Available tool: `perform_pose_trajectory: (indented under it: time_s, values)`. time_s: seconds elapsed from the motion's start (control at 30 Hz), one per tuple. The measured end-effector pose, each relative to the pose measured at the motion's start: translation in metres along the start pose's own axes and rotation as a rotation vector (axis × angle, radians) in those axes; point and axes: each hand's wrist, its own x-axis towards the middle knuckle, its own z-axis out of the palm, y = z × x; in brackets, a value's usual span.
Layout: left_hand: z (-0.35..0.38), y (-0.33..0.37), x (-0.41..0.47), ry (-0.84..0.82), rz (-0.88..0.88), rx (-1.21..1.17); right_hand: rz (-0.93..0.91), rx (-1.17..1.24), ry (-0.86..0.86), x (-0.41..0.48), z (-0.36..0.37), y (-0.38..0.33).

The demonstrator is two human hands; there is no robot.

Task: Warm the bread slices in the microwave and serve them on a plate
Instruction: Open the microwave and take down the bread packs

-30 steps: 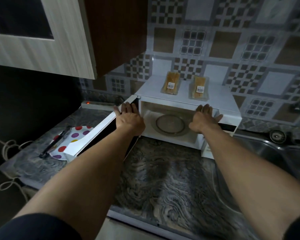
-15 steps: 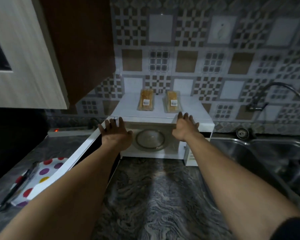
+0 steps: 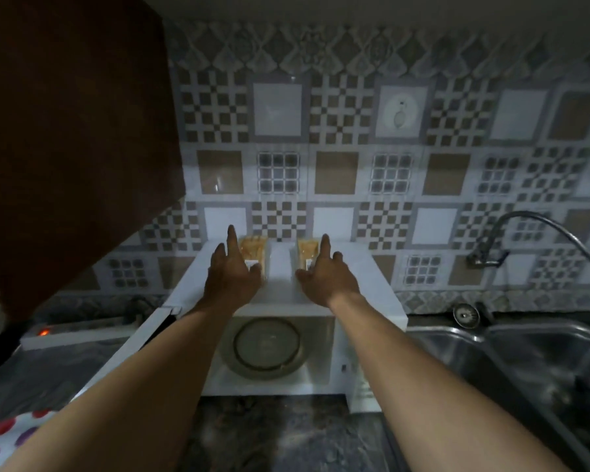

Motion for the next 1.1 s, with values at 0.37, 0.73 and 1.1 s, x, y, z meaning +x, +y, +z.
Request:
perform_pose_trajectory:
  time_s: [0.37, 0.73, 1.1]
  values:
    - [0.036, 0.000, 0.042, -0.131, -0.057, 0.179, 0.049, -0.040, 0.064, 0.037, 0.024, -0.001]
    - [0.013, 0.006, 0.000, -0.115, -0.080, 0.118, 0.151, -0.007, 0.024, 0.003, 0.010, -0.001]
    - [-0.035, 0.019, -0.120, -0.066, -0.078, 0.070, 0.165, -0.006, 0.089, -0.119, -0.014, -0.005]
